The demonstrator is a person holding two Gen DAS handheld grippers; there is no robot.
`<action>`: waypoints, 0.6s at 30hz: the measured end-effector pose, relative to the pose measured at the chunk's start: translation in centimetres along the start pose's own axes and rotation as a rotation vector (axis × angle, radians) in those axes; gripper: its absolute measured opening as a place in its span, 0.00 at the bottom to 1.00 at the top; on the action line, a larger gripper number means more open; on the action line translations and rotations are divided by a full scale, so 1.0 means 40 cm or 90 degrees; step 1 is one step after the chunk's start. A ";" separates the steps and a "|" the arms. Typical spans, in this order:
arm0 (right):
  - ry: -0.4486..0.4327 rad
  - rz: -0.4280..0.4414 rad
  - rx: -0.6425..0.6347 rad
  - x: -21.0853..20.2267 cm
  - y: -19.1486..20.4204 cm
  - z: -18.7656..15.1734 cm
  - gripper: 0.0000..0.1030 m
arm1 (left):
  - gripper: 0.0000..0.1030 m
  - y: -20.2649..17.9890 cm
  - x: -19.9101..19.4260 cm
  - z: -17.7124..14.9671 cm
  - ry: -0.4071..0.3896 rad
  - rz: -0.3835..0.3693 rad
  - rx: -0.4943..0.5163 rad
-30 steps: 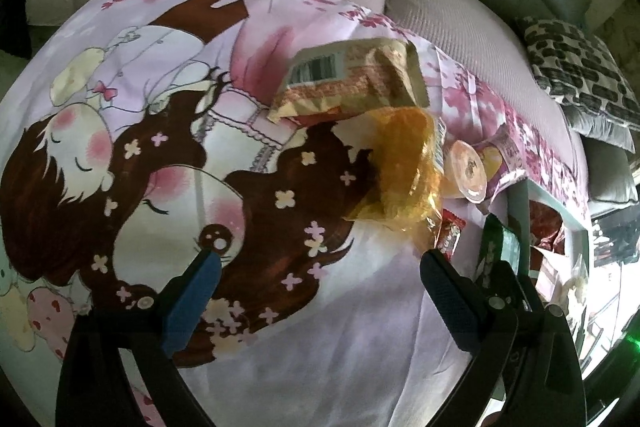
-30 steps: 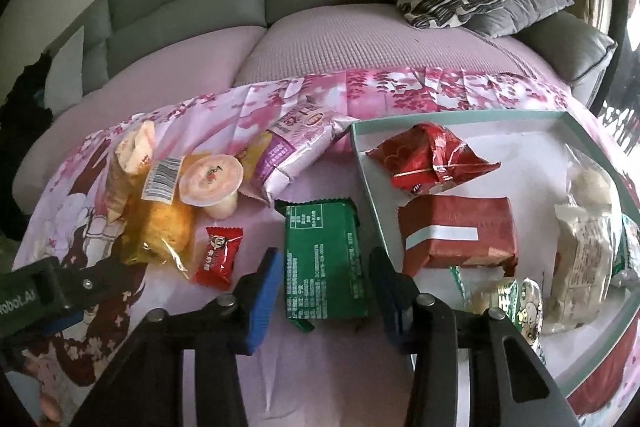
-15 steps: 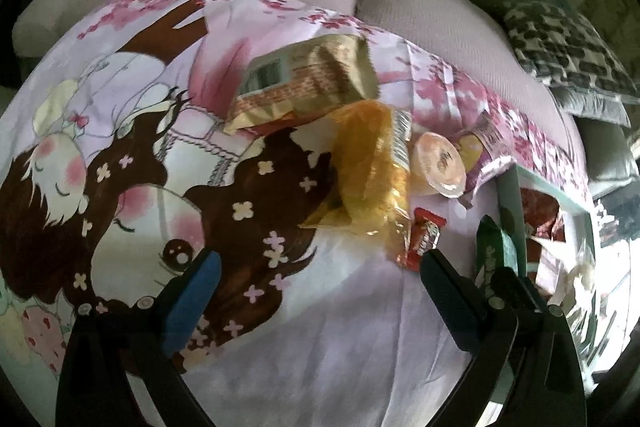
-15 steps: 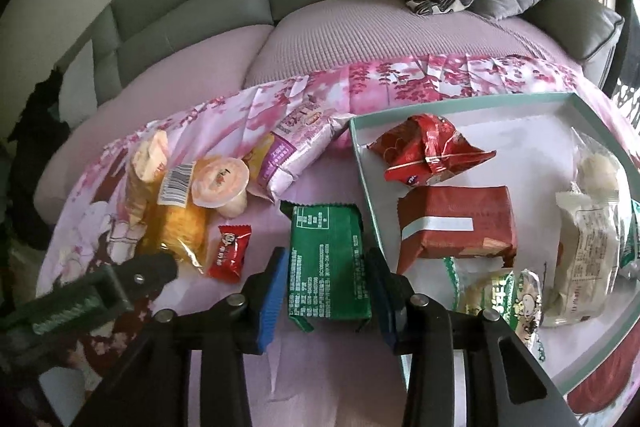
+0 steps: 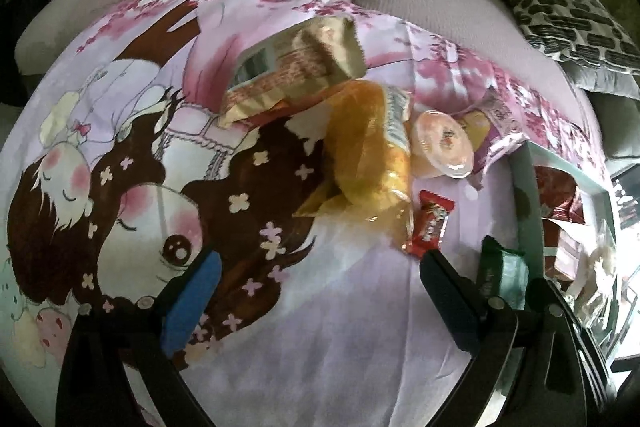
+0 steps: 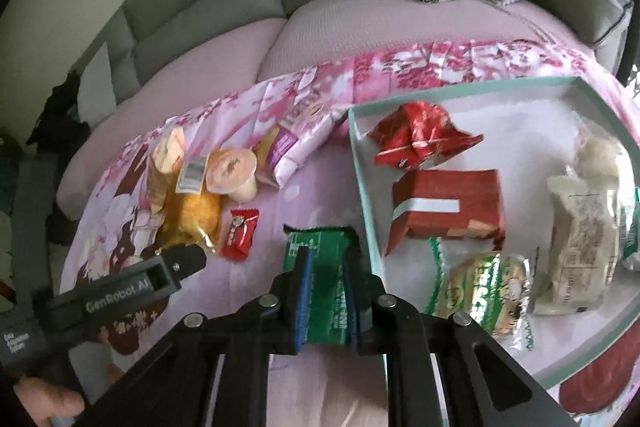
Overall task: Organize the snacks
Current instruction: 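Close the right tool on the dark green pack and lift it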
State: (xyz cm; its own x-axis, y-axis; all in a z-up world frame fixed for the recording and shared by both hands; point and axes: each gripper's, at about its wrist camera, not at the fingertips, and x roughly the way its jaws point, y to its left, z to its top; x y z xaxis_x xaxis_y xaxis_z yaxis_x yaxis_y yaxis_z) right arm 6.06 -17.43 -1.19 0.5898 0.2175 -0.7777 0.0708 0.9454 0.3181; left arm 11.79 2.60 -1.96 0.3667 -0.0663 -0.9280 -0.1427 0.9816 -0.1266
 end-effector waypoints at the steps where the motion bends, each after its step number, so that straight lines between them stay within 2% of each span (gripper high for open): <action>1: 0.001 0.006 0.000 0.002 0.000 0.000 0.17 | 0.97 0.004 -0.001 -0.001 0.001 0.002 -0.001; 5: 0.017 0.013 -0.010 0.016 0.008 -0.006 0.19 | 0.97 0.011 -0.004 -0.001 0.001 0.004 -0.003; 7: 0.021 0.009 -0.020 0.022 0.016 -0.012 0.25 | 0.97 0.011 -0.003 -0.001 0.004 0.005 -0.003; 11: 0.020 0.004 -0.035 0.021 0.031 -0.015 0.49 | 0.97 0.015 -0.005 -0.001 0.005 0.002 -0.004; 18: 0.027 -0.012 -0.039 0.019 0.031 -0.017 0.51 | 0.97 0.022 -0.009 0.000 0.008 0.002 -0.011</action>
State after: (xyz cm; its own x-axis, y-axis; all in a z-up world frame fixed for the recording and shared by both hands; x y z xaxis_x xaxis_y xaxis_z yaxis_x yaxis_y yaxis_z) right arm 6.06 -15.92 -1.73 0.5546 0.2079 -0.8057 0.0322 0.9622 0.2704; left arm 11.51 3.49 -1.75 0.3550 -0.0648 -0.9326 -0.1601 0.9786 -0.1289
